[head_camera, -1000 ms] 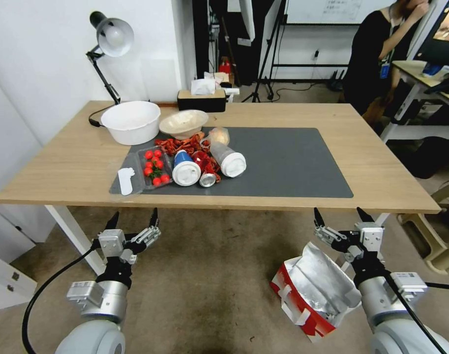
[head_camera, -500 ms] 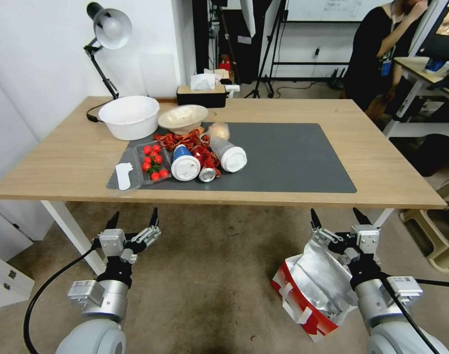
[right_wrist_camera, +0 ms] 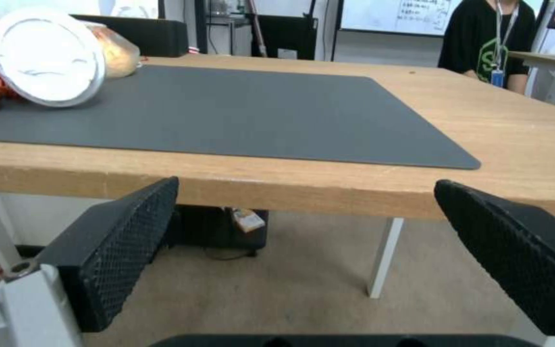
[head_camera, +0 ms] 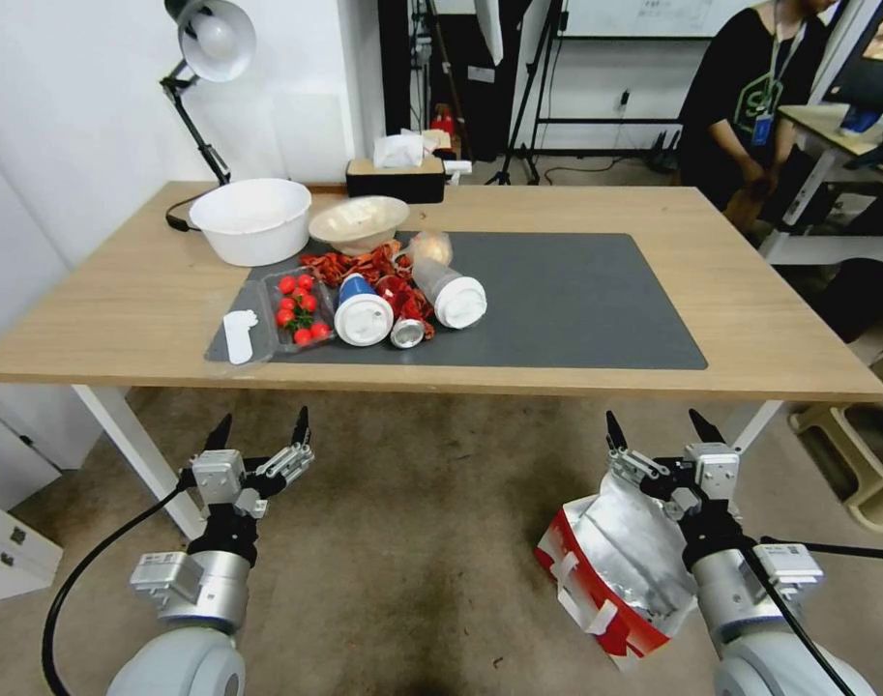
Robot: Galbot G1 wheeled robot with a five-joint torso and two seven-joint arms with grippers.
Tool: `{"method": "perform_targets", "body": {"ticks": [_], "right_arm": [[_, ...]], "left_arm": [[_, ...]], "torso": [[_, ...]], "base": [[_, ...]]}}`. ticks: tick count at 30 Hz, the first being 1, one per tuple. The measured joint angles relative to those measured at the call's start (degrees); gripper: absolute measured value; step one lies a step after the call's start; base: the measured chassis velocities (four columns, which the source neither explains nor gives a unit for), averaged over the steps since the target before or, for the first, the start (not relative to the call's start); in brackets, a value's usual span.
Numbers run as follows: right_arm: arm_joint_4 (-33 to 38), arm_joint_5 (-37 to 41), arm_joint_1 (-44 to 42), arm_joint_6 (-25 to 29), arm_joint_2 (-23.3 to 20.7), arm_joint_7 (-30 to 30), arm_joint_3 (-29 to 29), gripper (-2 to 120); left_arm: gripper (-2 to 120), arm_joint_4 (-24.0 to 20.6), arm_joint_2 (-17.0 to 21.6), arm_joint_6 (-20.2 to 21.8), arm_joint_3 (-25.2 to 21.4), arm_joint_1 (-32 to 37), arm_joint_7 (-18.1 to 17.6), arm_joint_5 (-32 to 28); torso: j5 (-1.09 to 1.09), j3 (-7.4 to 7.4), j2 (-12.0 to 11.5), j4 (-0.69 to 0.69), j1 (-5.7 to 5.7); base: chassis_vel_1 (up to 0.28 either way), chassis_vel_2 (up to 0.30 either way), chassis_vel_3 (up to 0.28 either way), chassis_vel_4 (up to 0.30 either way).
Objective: Pick up the food delivery bag from the floor and place it on the table.
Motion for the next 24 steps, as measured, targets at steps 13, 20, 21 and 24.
{"method": "perform_targets", "body": {"ticks": [13,20,21,24], "right_arm": [[-0.3,0.0,0.0,0.2,0.0,0.2,0.3,100],[-0.3,0.1,0.0,0.3,0.0,0.3,0.4,100],[-0.3,0.1,0.0,0.3,0.0,0.3,0.4,100],[-0.3,0.1,0.0,0.3,0.0,0.3,0.4,100]], "left_arm": [[100,0.1,0.3,-1.0,-0.2,0.5,0.0,0.0],[100,0.2,0.3,-1.6,-0.3,0.7,0.0,0.2],[100,0.2,0.3,-1.6,-0.3,0.7,0.0,0.2],[100,0.3,0.3,-1.7,-0.3,0.8,0.0,0.2]], "torso": [[0.00,-1.95,-3.4,0.00,-1.41],[0.00,-2.78,-4.8,0.00,-1.99],[0.00,-2.81,-4.8,0.00,-2.01],[0.00,-3.00,-5.1,0.00,-2.15]], "base": [[0.000,0.000,0.000,0.000],[0.000,0.000,0.000,0.000],[0.000,0.000,0.000,0.000],[0.000,0.000,0.000,0.000]]}}
